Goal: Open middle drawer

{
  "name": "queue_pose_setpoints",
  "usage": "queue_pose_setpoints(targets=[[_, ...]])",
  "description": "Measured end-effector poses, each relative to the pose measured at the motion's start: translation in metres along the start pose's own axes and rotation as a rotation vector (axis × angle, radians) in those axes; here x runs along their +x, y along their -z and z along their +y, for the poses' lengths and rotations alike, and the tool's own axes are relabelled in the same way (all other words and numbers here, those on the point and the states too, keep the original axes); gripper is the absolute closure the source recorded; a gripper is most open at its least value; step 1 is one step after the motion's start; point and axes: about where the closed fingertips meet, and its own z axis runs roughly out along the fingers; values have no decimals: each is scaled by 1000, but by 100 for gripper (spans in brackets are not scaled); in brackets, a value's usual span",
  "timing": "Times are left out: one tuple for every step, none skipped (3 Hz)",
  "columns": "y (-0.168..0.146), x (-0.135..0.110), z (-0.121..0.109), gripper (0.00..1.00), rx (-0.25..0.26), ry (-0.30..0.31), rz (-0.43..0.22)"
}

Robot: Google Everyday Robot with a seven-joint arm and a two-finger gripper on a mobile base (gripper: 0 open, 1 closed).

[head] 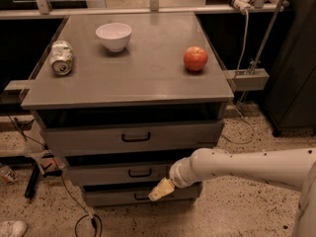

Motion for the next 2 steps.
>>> queue_pose_setpoints(targets=[[1, -1, -17, 0, 40, -10, -32], [-1, -10, -41, 0, 69, -5, -57]])
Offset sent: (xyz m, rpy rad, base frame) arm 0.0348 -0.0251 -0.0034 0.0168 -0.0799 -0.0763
